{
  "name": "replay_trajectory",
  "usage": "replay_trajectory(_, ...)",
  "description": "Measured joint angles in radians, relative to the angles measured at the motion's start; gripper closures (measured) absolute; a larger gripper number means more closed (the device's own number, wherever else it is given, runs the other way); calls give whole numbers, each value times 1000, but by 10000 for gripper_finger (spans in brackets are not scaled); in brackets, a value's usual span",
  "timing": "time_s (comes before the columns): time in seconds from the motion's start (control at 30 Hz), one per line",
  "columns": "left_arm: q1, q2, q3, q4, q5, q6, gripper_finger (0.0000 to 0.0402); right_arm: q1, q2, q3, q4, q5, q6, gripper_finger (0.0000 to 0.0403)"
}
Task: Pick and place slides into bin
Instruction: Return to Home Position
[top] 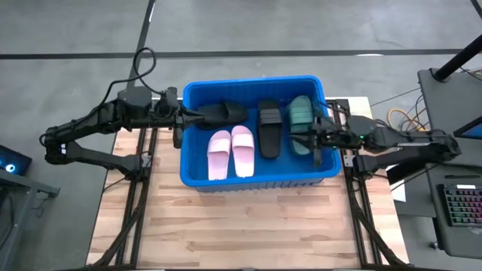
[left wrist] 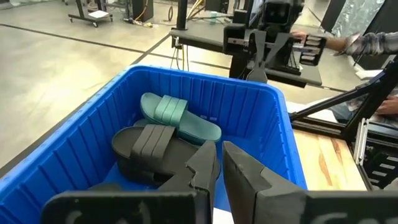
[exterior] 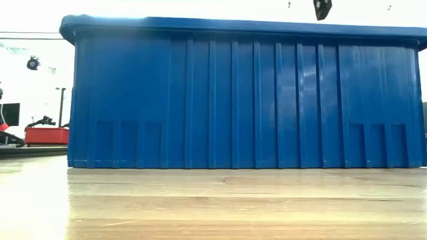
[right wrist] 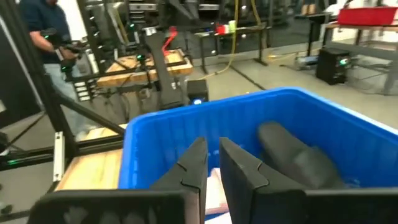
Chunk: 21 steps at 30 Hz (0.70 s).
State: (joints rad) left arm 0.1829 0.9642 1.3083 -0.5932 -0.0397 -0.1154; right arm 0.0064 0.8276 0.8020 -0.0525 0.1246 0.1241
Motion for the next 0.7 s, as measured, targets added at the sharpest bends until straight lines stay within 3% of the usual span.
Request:
replay_trajectory(0.47,0,0,0,10,-2,0,388,0,-371,-194,-88,9,5,394)
replay_trajectory(0.7,0,0,0,10,-2,-2,388,0,-598,-358,-12,8,51,394)
